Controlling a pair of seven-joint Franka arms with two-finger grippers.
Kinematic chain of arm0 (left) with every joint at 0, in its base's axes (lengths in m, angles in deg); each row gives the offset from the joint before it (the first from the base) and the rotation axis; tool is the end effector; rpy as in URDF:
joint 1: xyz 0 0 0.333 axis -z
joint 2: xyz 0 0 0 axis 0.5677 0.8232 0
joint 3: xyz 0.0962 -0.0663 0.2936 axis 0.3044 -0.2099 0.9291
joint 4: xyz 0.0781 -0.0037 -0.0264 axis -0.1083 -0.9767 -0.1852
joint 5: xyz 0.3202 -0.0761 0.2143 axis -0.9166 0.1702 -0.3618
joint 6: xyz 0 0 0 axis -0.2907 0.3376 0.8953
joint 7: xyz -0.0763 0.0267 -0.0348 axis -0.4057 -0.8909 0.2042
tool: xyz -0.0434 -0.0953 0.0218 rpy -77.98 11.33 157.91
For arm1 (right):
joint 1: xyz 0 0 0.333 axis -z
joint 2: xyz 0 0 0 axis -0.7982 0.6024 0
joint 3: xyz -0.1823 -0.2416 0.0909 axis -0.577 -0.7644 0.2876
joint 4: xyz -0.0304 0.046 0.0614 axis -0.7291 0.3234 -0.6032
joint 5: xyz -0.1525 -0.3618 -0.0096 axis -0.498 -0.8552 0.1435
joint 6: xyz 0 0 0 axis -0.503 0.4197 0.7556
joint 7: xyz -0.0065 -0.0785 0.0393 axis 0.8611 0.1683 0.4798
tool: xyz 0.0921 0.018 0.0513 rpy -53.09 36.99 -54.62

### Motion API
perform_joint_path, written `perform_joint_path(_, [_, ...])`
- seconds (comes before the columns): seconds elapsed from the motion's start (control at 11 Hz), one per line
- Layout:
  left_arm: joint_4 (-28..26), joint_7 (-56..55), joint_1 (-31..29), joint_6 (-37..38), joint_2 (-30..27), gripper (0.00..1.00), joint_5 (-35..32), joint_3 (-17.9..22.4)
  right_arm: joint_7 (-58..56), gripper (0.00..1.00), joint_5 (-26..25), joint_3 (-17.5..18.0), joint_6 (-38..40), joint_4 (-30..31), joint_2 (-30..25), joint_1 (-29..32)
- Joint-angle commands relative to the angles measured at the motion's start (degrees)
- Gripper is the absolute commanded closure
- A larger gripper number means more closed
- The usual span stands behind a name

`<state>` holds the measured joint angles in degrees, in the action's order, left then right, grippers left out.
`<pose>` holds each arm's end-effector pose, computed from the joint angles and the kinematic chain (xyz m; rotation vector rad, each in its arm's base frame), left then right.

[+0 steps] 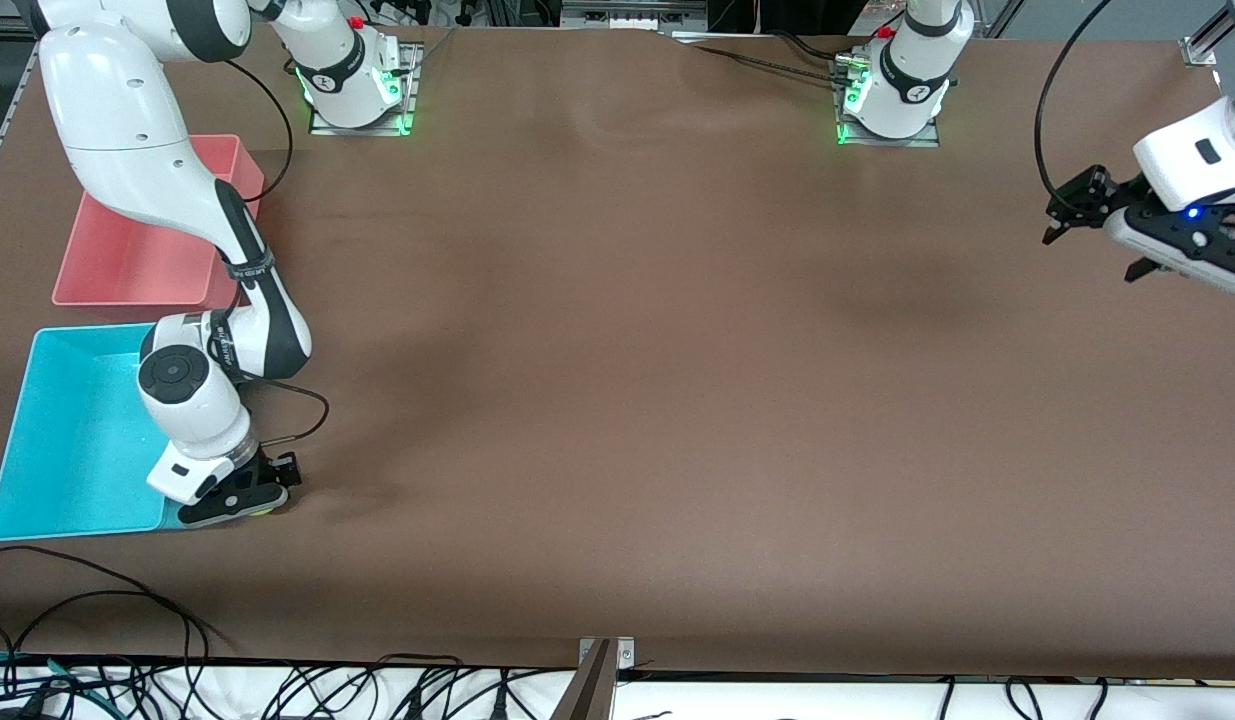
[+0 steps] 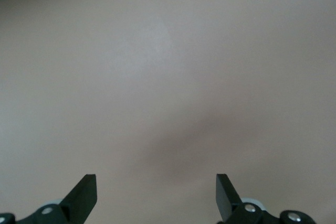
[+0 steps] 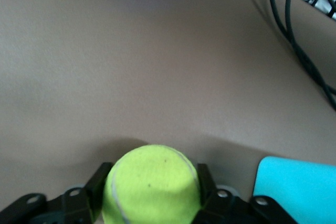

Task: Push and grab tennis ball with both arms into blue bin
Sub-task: 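Grasp the tennis ball with the right gripper while the left gripper withdraws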

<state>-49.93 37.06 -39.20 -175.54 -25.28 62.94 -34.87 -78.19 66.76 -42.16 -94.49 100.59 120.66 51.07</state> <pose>0.5376 -0.0042 0.5874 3.0560 -0.6752 -0.0463 0.7240 0.0026 0.1829 2.8099 0.5391 0.4027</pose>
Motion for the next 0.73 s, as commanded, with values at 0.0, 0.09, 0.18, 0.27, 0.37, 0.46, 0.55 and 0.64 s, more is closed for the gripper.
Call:
perform_joint_path(0.0, [6.7,-11.3,0.0,7.4,0.2,0.00,-1.7,-0.5,-0.2,0.74,-0.6,0.4,3.6,0.5,-0.5,0.5])
perform_joint_path(0.09, [8.3,-14.4,0.0,8.4,0.2,0.00,-1.7,-0.5,-0.3,0.74,-0.8,0.5,5.8,0.1,-1.2,0.3])
perform_joint_path(0.18, [10.0,-17.2,0.6,9.5,0.2,0.00,-1.6,-0.4,-0.4,0.74,-0.8,0.7,9.3,-0.8,-3.0,0.1])
perform_joint_path(0.27, [10.6,-21.9,2.3,9.5,0.8,0.00,-1.7,-0.2,-0.7,0.73,-0.8,0.8,14.4,-3.0,-4.5,0.0])
perform_joint_path(0.37, [11.6,-27.7,4.4,9.4,1.7,0.00,-1.5,1.8,-1.5,0.73,-0.7,1.2,21.4,-5.5,-5.7,-0.2])
perform_joint_path(0.46, [12.5,-28.9,5.7,9.5,1.8,0.00,-1.6,3.0,-1.8,0.73,-0.5,2.6,27.9,-8.1,-6.9,-0.1])
perform_joint_path(0.55, [12.5,-28.9,5.9,9.5,2.0,0.00,-1.6,3.1,-2.8,0.73,-0.4,2.9,34.6,-9.4,-8.3,0.2])
perform_joint_path(0.64, [12.4,-28.9,5.9,9.5,2.0,0.00,-1.6,2.8,-4.9,0.73,1.0,2.8,39.2,-9.3,-10.4,0.5])
